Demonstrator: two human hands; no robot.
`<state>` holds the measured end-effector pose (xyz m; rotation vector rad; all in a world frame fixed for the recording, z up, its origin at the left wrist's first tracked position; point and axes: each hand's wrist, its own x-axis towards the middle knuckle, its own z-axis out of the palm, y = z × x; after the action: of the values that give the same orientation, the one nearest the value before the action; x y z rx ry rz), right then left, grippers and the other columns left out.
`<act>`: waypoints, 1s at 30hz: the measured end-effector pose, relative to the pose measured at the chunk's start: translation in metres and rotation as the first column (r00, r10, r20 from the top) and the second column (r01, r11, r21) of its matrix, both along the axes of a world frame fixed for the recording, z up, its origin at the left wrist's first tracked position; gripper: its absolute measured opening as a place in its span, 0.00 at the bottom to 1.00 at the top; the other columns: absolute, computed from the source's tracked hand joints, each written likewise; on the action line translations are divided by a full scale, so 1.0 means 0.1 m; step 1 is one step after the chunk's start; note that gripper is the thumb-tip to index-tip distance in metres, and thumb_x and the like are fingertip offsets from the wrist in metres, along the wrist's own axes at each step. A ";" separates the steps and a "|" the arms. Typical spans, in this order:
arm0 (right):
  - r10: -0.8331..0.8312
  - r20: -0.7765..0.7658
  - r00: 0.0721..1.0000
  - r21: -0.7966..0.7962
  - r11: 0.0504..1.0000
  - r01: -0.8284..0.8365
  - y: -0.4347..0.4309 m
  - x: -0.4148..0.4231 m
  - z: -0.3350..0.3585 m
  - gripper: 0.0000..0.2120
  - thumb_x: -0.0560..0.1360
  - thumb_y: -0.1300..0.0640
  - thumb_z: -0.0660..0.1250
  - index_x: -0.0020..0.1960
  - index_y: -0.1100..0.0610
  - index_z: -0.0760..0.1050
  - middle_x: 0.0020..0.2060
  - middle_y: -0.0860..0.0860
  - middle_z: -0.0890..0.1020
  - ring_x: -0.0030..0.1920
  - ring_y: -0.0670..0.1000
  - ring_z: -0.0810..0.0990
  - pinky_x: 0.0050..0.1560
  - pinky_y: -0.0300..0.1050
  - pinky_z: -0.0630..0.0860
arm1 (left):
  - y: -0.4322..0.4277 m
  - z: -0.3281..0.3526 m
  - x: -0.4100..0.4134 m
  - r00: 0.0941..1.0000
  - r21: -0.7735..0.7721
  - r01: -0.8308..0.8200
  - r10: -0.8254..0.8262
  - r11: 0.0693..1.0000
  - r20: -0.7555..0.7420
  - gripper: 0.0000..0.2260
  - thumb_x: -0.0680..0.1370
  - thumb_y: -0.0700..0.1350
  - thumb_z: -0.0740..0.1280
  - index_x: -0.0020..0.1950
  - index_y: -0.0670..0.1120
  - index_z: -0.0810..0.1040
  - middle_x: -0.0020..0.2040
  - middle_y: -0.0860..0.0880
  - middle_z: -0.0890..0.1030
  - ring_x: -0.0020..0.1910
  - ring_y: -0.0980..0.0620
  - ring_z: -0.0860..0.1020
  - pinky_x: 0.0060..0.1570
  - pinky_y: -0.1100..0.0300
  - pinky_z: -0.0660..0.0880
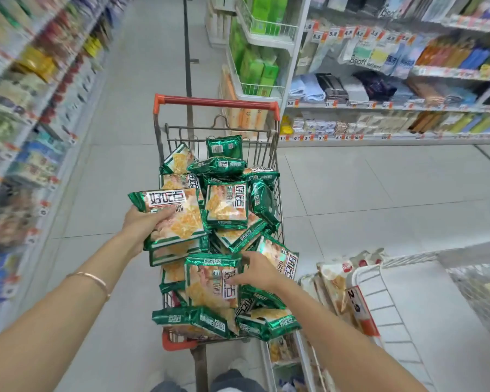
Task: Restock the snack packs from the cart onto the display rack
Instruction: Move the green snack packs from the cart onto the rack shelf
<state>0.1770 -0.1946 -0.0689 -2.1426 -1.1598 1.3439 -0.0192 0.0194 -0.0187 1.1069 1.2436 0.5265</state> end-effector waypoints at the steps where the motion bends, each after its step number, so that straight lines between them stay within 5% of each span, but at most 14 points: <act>1: -0.079 -0.102 0.992 0.034 0.996 0.083 -0.01 0.09 0.08 0.25 0.70 0.53 0.78 0.62 0.58 0.76 0.44 0.49 0.82 0.49 0.51 0.82 0.60 0.58 0.79 | 0.01 0.04 0.04 1.000 0.051 -0.026 0.027 0.998 -0.016 0.26 0.67 0.48 0.80 0.60 0.41 0.78 0.46 0.46 0.86 0.35 0.55 0.82 0.33 0.59 0.78; 4: -0.273 -0.344 0.898 0.094 0.942 0.322 0.02 0.44 0.42 0.18 0.72 0.61 0.74 0.59 0.59 0.74 0.52 0.56 0.84 0.49 0.53 0.86 0.56 0.55 0.82 | 0.05 0.19 0.20 0.997 0.188 0.018 -0.003 0.982 -0.078 0.23 0.74 0.56 0.74 0.62 0.45 0.73 0.54 0.49 0.82 0.47 0.52 0.82 0.53 0.51 0.78; 6: -0.343 -0.420 0.840 0.135 0.892 0.431 0.10 0.61 0.70 0.22 0.71 0.60 0.76 0.61 0.57 0.71 0.56 0.57 0.82 0.48 0.54 0.85 0.51 0.51 0.82 | 0.02 0.30 0.36 0.981 0.184 0.163 -0.139 0.969 -0.136 0.38 0.70 0.70 0.68 0.70 0.46 0.69 0.64 0.50 0.77 0.59 0.45 0.79 0.64 0.45 0.74; 9: -0.298 -0.204 0.932 0.272 0.897 0.347 0.29 0.69 0.98 0.17 0.73 0.52 0.76 0.58 0.54 0.77 0.58 0.52 0.82 0.41 0.46 0.81 0.40 0.37 0.77 | -0.11 0.43 0.63 0.916 -0.027 0.366 -0.365 0.930 -0.167 0.49 0.71 0.76 0.56 0.82 0.48 0.50 0.78 0.49 0.62 0.77 0.40 0.61 0.75 0.39 0.57; 11: -0.278 -0.109 0.954 0.349 0.888 0.299 0.37 0.67 1.08 0.19 0.73 0.51 0.76 0.60 0.58 0.80 0.57 0.54 0.84 0.49 0.49 0.84 0.50 0.40 0.79 | -0.22 0.52 0.81 0.840 -0.164 0.486 -0.510 0.859 -0.185 0.48 0.71 0.77 0.50 0.82 0.50 0.43 0.82 0.48 0.49 0.80 0.41 0.51 0.76 0.37 0.49; 13: -0.297 -0.068 0.953 0.393 0.869 0.299 0.38 0.62 1.16 0.21 0.74 0.51 0.75 0.61 0.62 0.81 0.55 0.55 0.85 0.52 0.50 0.84 0.55 0.40 0.79 | -0.32 0.57 0.93 0.773 -0.216 0.584 -0.617 0.783 -0.147 0.46 0.71 0.76 0.47 0.82 0.52 0.41 0.82 0.47 0.46 0.80 0.41 0.48 0.76 0.36 0.47; 15: -0.327 -0.074 0.942 0.424 0.845 0.326 0.36 0.58 1.22 0.16 0.75 0.53 0.74 0.57 0.62 0.83 0.49 0.54 0.87 0.45 0.47 0.84 0.48 0.37 0.78 | -0.41 0.65 1.01 0.723 -0.263 0.654 -0.689 0.709 -0.057 0.43 0.74 0.73 0.49 0.82 0.50 0.43 0.80 0.45 0.57 0.79 0.40 0.54 0.75 0.40 0.54; 17: -0.365 -0.063 0.929 0.441 0.825 0.354 0.30 0.55 1.27 0.11 0.76 0.54 0.74 0.53 0.60 0.85 0.43 0.52 0.87 0.38 0.44 0.82 0.41 0.36 0.76 | -0.50 0.76 1.00 0.639 -0.289 0.747 -0.767 0.598 0.064 0.46 0.70 0.70 0.67 0.79 0.46 0.58 0.61 0.46 0.78 0.69 0.42 0.73 0.68 0.45 0.67; 19: -0.421 -0.024 0.907 0.438 0.811 0.388 0.19 0.52 1.30 0.13 0.75 0.52 0.75 0.56 0.58 0.84 0.46 0.51 0.86 0.42 0.44 0.83 0.45 0.40 0.77 | -0.53 0.79 1.03 0.506 -0.244 0.849 -0.854 0.468 0.124 0.51 0.50 0.67 0.82 0.66 0.46 0.73 0.46 0.46 0.84 0.48 0.45 0.83 0.54 0.51 0.76; 21: -0.551 0.043 0.834 0.476 0.745 0.467 0.02 0.49 1.29 0.25 0.73 0.46 0.76 0.67 0.53 0.78 0.62 0.50 0.81 0.59 0.48 0.80 0.60 0.50 0.76 | -0.48 0.70 1.12 0.443 -0.211 0.884 -0.890 0.416 0.102 0.52 0.44 0.65 0.83 0.63 0.43 0.75 0.49 0.44 0.85 0.46 0.45 0.84 0.53 0.49 0.79; 23: -0.750 -0.066 0.658 0.489 0.550 0.677 -0.24 0.46 1.26 0.43 0.70 0.41 0.76 0.78 0.50 0.62 0.75 0.51 0.68 0.73 0.51 0.68 0.71 0.54 0.68 | -0.51 0.73 1.25 0.465 -0.198 0.873 -0.882 0.445 0.070 0.58 0.46 0.63 0.84 0.70 0.41 0.69 0.53 0.40 0.83 0.46 0.44 0.83 0.49 0.48 0.82; 26: -0.824 -0.281 0.492 0.252 0.431 0.866 -0.73 0.44 1.15 0.65 0.63 0.30 0.76 0.81 0.48 0.35 0.79 0.56 0.60 0.74 0.58 0.68 0.73 0.62 0.67 | -0.83 0.91 1.55 0.434 -0.089 0.900 -0.898 0.427 0.075 0.52 0.65 0.52 0.81 0.80 0.46 0.53 0.51 0.41 0.79 0.45 0.44 0.82 0.42 0.52 0.81; 28: -0.812 -0.427 0.398 0.182 0.354 0.917 -1.03 0.47 1.08 0.67 0.58 0.32 0.80 0.81 0.52 0.43 0.70 0.60 0.75 0.63 0.60 0.80 0.65 0.62 0.75 | -1.15 1.00 1.83 0.402 -0.042 0.916 -0.910 0.400 0.106 0.29 0.72 0.46 0.76 0.68 0.51 0.66 0.51 0.41 0.80 0.45 0.46 0.81 0.48 0.49 0.81; 30: -0.823 -0.482 0.300 0.250 0.198 0.948 -1.42 0.52 1.19 0.54 0.60 0.38 0.82 0.75 0.57 0.62 0.58 0.59 0.84 0.53 0.59 0.85 0.56 0.57 0.82 | -1.58 1.09 2.17 0.302 0.058 0.948 -0.943 0.312 0.137 0.22 0.69 0.46 0.77 0.59 0.48 0.73 0.54 0.39 0.83 0.43 0.47 0.82 0.49 0.51 0.81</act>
<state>0.2285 -0.3367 0.0498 -1.6172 0.0578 0.5601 0.1974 -0.1381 0.0903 1.5227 0.2511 -0.3656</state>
